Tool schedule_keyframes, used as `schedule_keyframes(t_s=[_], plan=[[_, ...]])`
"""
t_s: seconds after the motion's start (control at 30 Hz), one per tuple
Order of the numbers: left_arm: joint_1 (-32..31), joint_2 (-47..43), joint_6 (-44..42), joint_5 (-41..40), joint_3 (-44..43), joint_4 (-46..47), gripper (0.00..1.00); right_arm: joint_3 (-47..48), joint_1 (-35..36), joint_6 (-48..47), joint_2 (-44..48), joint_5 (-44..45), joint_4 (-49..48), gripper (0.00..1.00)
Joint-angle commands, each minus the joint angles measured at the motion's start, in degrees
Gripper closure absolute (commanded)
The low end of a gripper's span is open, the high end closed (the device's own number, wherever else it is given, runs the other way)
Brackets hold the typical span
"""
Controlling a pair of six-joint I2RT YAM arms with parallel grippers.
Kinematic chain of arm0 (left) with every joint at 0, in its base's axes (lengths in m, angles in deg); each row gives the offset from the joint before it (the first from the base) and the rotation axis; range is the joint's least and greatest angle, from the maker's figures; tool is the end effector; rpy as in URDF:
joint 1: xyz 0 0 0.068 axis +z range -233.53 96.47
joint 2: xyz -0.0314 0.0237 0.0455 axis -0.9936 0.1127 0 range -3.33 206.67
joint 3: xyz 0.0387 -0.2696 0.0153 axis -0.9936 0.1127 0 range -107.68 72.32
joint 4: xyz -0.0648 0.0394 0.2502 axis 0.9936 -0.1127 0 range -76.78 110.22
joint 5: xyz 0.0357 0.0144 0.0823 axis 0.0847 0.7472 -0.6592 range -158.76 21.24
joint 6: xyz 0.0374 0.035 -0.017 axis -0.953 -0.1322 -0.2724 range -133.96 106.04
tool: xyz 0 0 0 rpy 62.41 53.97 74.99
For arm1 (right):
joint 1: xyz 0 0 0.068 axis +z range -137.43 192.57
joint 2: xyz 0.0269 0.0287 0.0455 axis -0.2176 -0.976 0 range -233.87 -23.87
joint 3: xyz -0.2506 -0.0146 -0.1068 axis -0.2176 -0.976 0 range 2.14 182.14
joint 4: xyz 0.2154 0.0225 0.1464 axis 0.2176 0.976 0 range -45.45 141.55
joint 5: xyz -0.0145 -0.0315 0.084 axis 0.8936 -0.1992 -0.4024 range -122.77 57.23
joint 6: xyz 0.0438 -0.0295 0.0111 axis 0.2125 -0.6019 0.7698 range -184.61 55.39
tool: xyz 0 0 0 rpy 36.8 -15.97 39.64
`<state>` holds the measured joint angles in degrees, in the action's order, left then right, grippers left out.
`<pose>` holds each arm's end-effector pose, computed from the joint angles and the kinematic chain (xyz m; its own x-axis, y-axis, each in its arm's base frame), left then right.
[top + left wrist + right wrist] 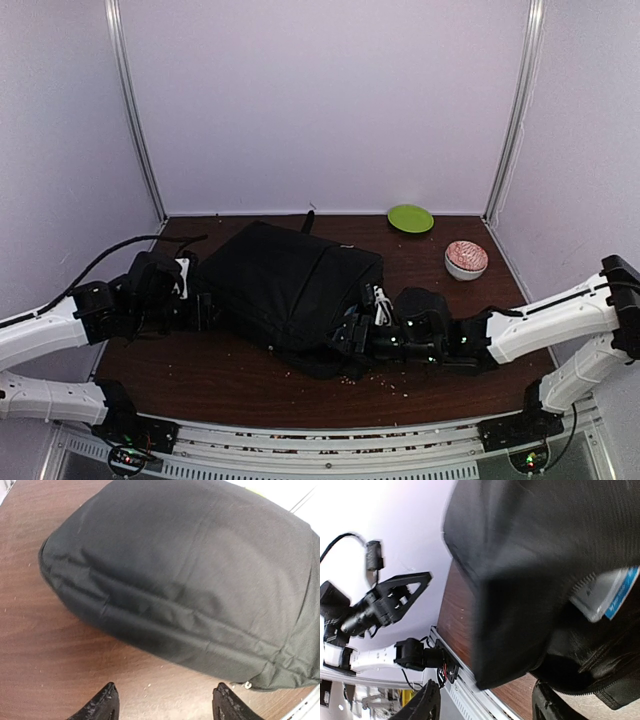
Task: Pack the student bag
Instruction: Adjust the student bag at the center of the board.
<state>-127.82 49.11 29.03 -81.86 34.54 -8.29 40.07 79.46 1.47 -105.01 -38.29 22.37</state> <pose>0.1420 -0.1272 0.2443 -0.7413 -0.2044 -0.6393 0.0772 0.9202 -0.3837 0.1150 0.2783 0.2110 -0.9263 0.1477 -0.3467 -0.2566 0.4267 0.8673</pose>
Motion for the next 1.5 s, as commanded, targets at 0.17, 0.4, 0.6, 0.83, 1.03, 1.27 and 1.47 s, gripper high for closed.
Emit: schedule_keyframes(t_s=[0.17, 0.4, 0.6, 0.83, 1.03, 1.27, 1.47], plan=[[0.35, -5.61, 2.89, -0.40, 4.33, -0.24, 0.35, 8.13, 0.47, 10.38, -9.98, -0.61, -5.29, 0.64], [0.35, -5.90, 3.33, 0.53, 5.43, 0.78, 0.35, 11.89, 1.30, 13.14, -11.62, -0.95, -1.39, 0.74], [0.35, -5.40, 3.61, 0.84, 7.08, 2.72, 0.35, -0.09, 1.81, 20.40, -11.77, -0.27, -8.15, 0.77], [0.35, -3.87, 2.04, -1.83, 5.53, 1.15, 0.35, -3.02, 2.19, 10.66, -0.07, 3.18, 6.18, 0.46], [0.77, -2.19, 0.53, -4.30, 3.37, 2.28, 0.32, -5.17, -1.29, 3.37, 12.20, 11.53, 22.25, 0.40], [4.23, 3.91, 0.18, -2.74, 0.54, 5.22, 0.23, -11.29, -13.07, 2.23, 10.50, 7.25, 14.08, 0.39], [5.68, 4.15, 0.34, -2.34, 0.30, 6.93, 0.17, -5.62, -17.22, -0.68, -0.46, 2.52, 12.56, 0.38]])
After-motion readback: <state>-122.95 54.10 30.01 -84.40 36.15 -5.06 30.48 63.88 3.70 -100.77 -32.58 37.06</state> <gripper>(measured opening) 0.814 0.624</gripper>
